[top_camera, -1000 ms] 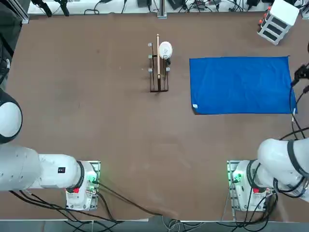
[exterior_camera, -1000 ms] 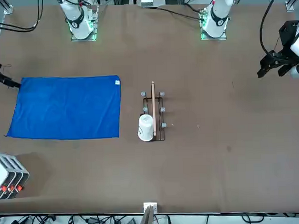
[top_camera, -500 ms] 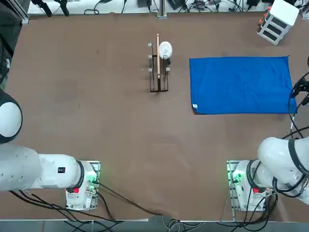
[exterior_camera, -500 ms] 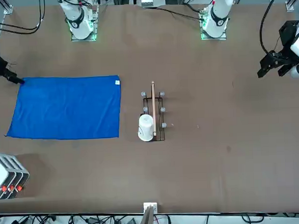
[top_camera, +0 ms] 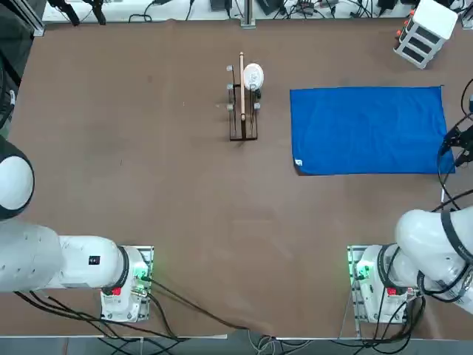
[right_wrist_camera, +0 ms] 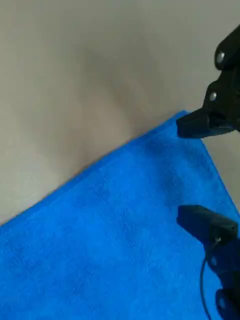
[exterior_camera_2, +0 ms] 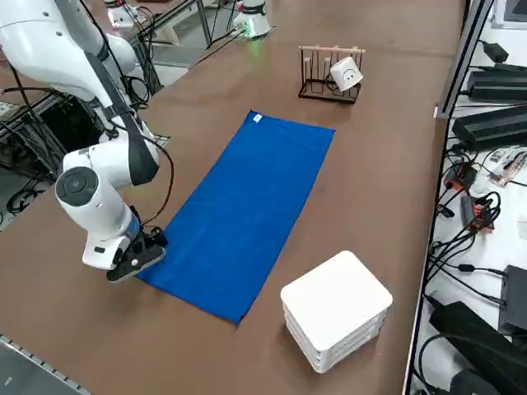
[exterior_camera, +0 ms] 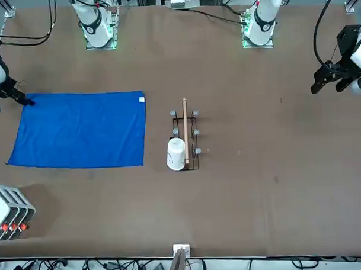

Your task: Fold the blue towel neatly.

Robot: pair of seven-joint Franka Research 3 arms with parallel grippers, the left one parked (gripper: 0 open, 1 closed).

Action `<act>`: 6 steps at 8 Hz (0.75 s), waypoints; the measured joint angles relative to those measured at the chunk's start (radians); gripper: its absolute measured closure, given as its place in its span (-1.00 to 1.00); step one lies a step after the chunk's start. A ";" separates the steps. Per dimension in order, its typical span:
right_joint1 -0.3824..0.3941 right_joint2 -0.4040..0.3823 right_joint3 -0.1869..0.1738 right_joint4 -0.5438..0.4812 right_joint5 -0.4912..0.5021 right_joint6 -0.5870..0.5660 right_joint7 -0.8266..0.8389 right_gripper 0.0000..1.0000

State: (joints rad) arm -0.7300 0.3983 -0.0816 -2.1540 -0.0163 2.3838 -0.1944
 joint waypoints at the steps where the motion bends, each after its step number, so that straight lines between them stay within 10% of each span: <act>1: -0.012 0.004 0.000 0.000 0.000 0.010 0.000 -0.65; 6: -0.046 0.021 0.000 0.000 0.000 0.034 0.001 -0.62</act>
State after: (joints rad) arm -0.7758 0.4195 -0.0817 -2.1538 -0.0166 2.4174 -0.1934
